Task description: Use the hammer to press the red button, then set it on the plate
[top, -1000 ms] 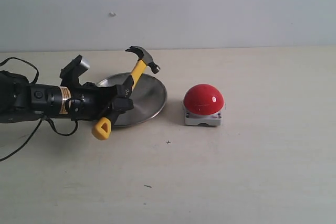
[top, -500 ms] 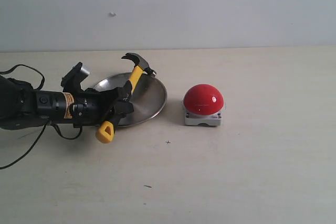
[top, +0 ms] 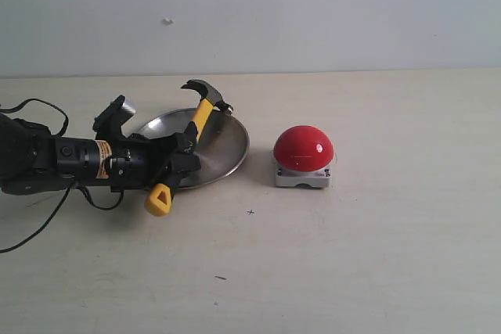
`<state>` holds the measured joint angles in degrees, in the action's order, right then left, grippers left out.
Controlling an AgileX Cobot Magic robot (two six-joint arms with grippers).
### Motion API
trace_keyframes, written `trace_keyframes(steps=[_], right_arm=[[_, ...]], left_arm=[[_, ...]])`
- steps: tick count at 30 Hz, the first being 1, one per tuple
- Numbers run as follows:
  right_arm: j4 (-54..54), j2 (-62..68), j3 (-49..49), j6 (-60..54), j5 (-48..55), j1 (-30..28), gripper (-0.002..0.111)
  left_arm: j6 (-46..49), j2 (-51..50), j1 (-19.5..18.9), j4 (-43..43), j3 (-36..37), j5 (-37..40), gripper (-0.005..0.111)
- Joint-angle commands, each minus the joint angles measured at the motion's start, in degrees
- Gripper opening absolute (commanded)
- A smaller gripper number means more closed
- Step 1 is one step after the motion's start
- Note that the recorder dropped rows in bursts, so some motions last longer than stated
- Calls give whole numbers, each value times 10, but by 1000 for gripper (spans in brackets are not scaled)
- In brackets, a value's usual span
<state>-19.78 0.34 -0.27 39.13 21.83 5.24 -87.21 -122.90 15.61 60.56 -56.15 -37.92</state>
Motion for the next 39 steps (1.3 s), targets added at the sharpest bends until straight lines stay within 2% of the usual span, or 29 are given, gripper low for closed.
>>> trace_keyframes(steps=[1,4,9,13,16,18,20,22,23,30,35,39], right_arm=[[2,-3,3,-1,-3,1,0],[2,-3,3,-1,-5,1,0],[2,-3,3,-1,-5,1,0],[2,-3,3,-1,-5,1,0],[2,-3,3,-1,-5,1,0],[2,-3,3,-1,-5,1,0],[2,-3,3,-1,-5,1,0],[2,-3,3,-1,-5,1,0],[2,-3,3,-1,-5,1,0],[2,-3,3,-1,-5,1,0],[2,-3,3,-1,-5,1,0],[2,-3,3,-1,-5,1,0]], left_arm=[[5,7,3,0,-4,-8,45],[12,15,3,0,-4,-8,52],[12,25,2,0,-4,1,52],[12,39,-24,5,-4,9,51],[-5,52,-47,51,-4,17,51],[-8,60,-53,66,0,17,46],[-19,73,-60,78,9,18,29],[-19,90,-65,81,22,18,4],[-9,97,-68,82,27,18,1],[92,215,-71,87,92,58,0],[123,331,-71,86,142,67,0],[175,431,-71,49,190,78,0]])
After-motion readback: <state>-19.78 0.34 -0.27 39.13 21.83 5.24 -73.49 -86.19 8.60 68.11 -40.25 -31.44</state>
